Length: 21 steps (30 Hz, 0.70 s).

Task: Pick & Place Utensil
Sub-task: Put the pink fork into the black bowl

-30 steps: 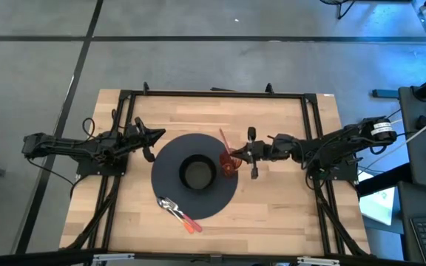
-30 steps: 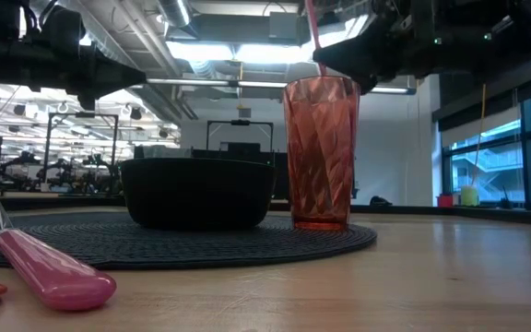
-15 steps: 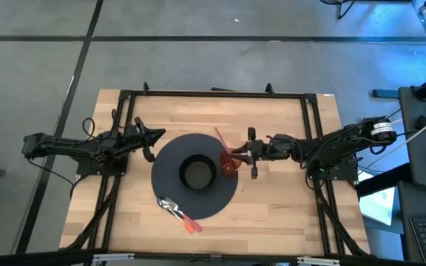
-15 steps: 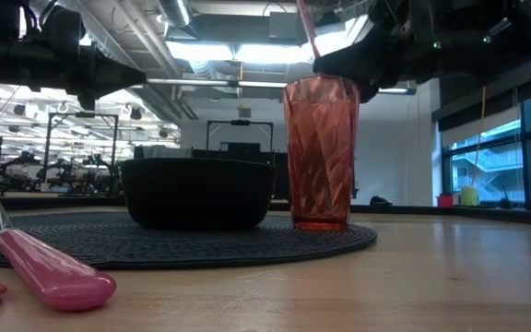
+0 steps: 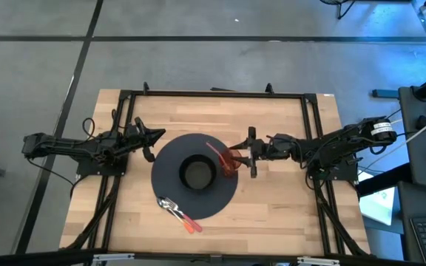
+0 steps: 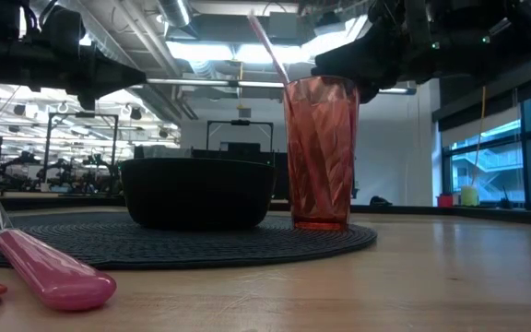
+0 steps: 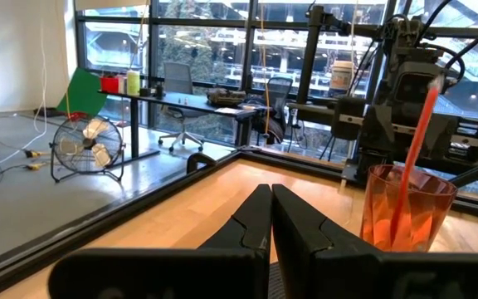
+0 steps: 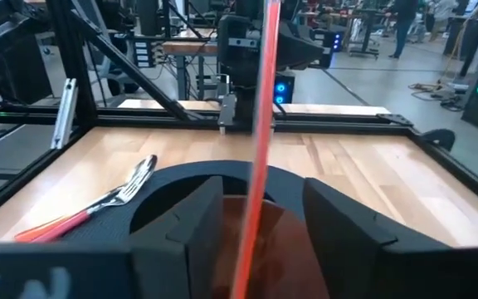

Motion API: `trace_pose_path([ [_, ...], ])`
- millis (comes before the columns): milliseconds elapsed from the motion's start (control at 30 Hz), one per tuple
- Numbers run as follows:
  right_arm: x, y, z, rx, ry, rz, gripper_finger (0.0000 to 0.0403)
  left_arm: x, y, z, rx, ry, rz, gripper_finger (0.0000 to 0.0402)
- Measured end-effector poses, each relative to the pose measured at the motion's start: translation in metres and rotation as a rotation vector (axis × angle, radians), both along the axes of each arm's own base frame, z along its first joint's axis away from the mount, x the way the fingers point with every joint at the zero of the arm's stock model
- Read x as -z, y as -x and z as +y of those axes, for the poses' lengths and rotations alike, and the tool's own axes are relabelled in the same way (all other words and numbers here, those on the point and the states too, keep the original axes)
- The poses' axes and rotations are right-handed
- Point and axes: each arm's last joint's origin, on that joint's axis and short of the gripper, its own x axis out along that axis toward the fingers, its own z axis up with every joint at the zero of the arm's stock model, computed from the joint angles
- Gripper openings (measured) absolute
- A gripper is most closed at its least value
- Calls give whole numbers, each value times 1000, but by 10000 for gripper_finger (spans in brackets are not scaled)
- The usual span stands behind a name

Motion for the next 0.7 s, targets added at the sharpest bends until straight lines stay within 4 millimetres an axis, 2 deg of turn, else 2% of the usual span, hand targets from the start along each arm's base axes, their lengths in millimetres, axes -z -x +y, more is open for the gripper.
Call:
trace_pose_path([
  [167, -7, 3, 0, 3, 2, -35, 165, 0, 0, 0, 2, 0, 1, 8],
  [300, -33, 22, -1, -14, 83, -88, 121, 1, 0, 0, 12, 13, 4, 8],
  [500, -83, 83, -5, 21, 175, -209, 13, 3, -1, -1, 31, 14, 28, 8],
  [600, -102, 116, -8, 43, 145, -229, 9, 3, -1, -1, 32, 19, 27, 8],
  [700, -111, 140, -9, 36, 94, -222, 4, 3, -1, -1, 31, 19, 26, 8],
])
